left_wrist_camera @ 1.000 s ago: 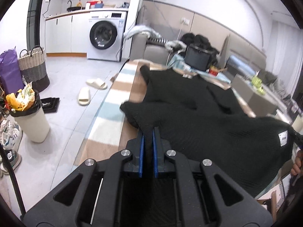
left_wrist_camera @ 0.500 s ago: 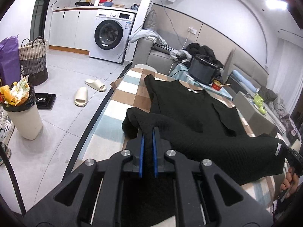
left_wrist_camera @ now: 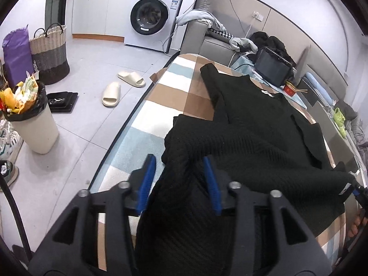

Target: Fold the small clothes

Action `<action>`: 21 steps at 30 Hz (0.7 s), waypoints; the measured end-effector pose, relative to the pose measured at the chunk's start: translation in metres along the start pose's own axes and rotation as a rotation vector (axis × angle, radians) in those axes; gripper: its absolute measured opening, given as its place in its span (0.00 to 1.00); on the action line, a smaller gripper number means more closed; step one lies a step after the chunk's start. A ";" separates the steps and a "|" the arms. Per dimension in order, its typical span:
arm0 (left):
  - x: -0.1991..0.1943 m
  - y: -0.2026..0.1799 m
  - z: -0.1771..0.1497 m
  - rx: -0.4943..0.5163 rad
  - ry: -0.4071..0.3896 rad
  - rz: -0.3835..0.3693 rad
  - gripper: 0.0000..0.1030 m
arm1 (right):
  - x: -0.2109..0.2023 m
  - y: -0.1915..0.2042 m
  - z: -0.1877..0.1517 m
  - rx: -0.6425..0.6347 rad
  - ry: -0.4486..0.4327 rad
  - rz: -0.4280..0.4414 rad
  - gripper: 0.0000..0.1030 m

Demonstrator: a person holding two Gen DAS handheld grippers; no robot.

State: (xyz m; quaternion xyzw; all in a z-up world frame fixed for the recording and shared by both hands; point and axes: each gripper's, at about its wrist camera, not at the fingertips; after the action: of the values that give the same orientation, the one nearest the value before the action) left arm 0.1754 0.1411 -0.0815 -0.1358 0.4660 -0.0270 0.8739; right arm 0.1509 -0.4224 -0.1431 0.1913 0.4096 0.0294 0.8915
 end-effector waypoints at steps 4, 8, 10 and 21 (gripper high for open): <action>0.016 -0.002 0.002 -0.015 0.019 -0.005 0.42 | 0.018 0.001 0.008 -0.027 0.037 0.016 0.68; 0.024 -0.009 0.008 -0.010 -0.007 -0.091 0.32 | 0.033 0.005 0.011 -0.028 0.064 0.128 0.39; 0.026 -0.012 0.010 -0.005 -0.007 -0.112 0.04 | 0.034 0.008 0.011 -0.018 0.065 0.162 0.14; -0.029 -0.014 -0.024 0.046 -0.073 -0.151 0.04 | -0.031 0.020 -0.032 -0.054 0.013 0.273 0.10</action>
State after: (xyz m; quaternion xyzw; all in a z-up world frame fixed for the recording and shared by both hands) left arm 0.1402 0.1278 -0.0677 -0.1513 0.4215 -0.0984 0.8887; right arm 0.1092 -0.3999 -0.1322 0.2210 0.3844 0.1629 0.8814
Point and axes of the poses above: each gripper's, at about its wrist camera, not at the fingertips, and x roughly the way its jaws point, y to its left, z to its top, and after that the axes turned 10 degrees about y, right-handed
